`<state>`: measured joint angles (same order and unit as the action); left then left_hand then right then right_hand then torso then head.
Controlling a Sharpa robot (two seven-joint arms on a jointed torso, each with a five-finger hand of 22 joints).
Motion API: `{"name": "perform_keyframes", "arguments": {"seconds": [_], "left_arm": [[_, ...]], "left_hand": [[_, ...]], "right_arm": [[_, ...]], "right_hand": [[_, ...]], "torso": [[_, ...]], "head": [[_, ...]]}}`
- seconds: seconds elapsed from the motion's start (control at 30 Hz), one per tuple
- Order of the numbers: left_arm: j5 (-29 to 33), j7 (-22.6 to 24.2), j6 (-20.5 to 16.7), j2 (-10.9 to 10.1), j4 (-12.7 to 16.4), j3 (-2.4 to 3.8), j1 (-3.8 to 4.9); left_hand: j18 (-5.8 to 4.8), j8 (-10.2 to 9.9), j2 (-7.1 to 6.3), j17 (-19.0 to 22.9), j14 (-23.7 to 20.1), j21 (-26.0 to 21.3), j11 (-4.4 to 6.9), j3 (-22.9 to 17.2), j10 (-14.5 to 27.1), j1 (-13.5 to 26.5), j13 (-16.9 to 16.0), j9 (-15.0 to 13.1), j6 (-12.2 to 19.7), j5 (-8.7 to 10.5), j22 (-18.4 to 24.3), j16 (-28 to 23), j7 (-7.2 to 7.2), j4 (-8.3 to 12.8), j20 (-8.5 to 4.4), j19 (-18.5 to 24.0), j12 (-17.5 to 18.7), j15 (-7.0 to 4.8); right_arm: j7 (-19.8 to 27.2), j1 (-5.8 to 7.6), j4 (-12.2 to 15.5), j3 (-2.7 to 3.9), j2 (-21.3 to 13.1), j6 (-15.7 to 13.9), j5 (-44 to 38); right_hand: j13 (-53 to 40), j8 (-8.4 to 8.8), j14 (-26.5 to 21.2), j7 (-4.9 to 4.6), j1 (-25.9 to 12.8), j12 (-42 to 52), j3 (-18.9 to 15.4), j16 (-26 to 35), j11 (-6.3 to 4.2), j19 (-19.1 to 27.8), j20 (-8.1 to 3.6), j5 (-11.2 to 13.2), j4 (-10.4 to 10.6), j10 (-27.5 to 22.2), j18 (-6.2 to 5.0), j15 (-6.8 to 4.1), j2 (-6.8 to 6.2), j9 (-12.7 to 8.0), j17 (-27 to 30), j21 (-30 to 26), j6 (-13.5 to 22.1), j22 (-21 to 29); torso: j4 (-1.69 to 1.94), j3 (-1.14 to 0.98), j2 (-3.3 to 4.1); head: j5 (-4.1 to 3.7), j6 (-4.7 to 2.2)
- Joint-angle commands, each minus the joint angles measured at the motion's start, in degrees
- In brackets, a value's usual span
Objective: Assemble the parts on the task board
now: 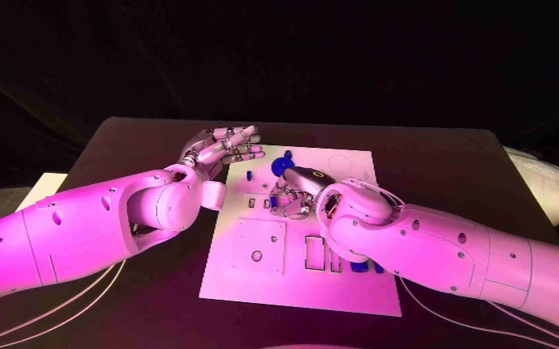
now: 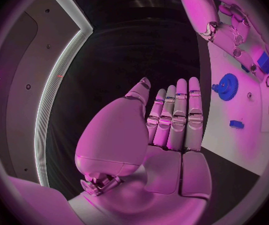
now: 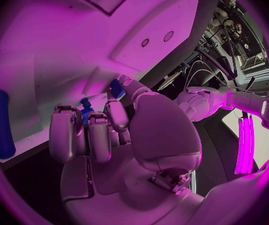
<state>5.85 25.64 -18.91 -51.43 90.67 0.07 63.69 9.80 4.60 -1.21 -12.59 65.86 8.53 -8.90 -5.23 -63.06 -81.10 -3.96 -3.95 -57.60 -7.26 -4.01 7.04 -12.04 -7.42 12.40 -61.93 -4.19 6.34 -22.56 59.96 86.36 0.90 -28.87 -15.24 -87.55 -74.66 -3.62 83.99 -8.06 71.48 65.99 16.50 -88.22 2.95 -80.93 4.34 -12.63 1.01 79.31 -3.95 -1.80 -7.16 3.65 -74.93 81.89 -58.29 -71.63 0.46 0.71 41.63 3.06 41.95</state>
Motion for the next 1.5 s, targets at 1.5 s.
{"name": "perform_keyframes", "arguments": {"seconds": [1.5], "left_arm": [[-55.0, -55.1, 14.3, -1.7, 2.9, 0.04, 6.16]], "left_hand": [[-4.59, 14.7, 0.68, -75.2, 23.6, 58.1, 8.73, 9.3, -9.1, 9.9, -32.9, -6.5, -3.9, 0.45, -54.7, 81.2, 7.98, -8.9, -10.44, -21.6, -41.5, -10.2]], "right_arm": [[21.3, 6.53, 12.7, 2.17, -24.6, -14.2, 36.7]], "right_hand": [[3.4, -0.88, 4.3, -0.3, 4.3, -3.7, -5.7, 2.4, 0.29, 0.6, 0.72, 1.0, 3.0, -2.5, -0.08, 0.78, 1.55, 0.5, -8.2, -1.1, 1.8, 1.3]], "torso": [[-1.89, -1.15, -3.15]], "head": [[1.57, 1.17]]}}
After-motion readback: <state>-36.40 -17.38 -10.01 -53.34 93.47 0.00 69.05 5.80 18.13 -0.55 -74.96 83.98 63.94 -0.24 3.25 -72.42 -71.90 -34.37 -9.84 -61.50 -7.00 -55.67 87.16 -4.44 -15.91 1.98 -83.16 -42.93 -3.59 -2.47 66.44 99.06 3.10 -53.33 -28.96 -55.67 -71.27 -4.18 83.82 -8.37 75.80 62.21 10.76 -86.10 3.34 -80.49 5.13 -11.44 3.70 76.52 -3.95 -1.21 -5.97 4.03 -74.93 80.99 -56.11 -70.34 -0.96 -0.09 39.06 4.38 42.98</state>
